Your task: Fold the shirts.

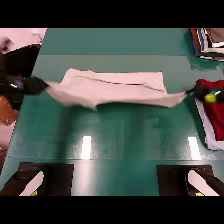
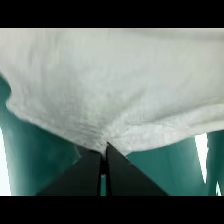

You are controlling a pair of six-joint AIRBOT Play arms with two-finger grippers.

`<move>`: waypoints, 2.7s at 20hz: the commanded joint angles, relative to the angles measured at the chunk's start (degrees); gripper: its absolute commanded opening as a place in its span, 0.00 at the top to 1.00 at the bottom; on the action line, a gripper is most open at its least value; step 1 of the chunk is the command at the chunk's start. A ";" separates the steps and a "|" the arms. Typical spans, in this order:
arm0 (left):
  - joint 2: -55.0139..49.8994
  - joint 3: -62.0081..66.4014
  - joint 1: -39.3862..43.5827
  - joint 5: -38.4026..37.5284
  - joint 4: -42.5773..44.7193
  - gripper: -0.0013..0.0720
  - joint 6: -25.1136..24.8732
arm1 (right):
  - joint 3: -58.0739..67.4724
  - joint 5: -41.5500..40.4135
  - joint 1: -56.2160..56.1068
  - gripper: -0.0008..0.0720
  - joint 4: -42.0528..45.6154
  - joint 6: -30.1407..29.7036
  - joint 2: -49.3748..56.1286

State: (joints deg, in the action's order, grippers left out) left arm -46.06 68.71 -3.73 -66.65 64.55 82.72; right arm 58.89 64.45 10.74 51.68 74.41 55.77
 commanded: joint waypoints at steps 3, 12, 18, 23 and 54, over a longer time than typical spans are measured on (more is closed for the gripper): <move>3.87 31.39 0.00 -5.97 0.74 0.95 3.54 | 23.67 2.21 -0.28 0.98 4.70 0.24 -12.00; 1.27 48.22 0.00 -5.86 1.27 0.96 7.32 | 51.56 16.63 -0.31 0.98 18.51 4.70 -6.56; -12.72 30.69 0.00 -12.61 1.01 0.95 6.75 | 49.59 24.63 -3.41 0.98 18.82 5.27 10.82; -30.91 19.89 0.00 -11.91 1.05 0.95 5.18 | 38.12 24.04 -9.03 0.98 19.10 5.29 27.98; -37.07 7.13 -2.38 -11.19 7.76 0.44 -3.65 | 12.33 7.80 -8.98 0.58 11.30 4.31 24.65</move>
State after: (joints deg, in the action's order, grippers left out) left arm -88.47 78.04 -4.71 -73.89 71.37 79.55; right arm 74.48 70.26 -0.62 67.51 80.23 84.88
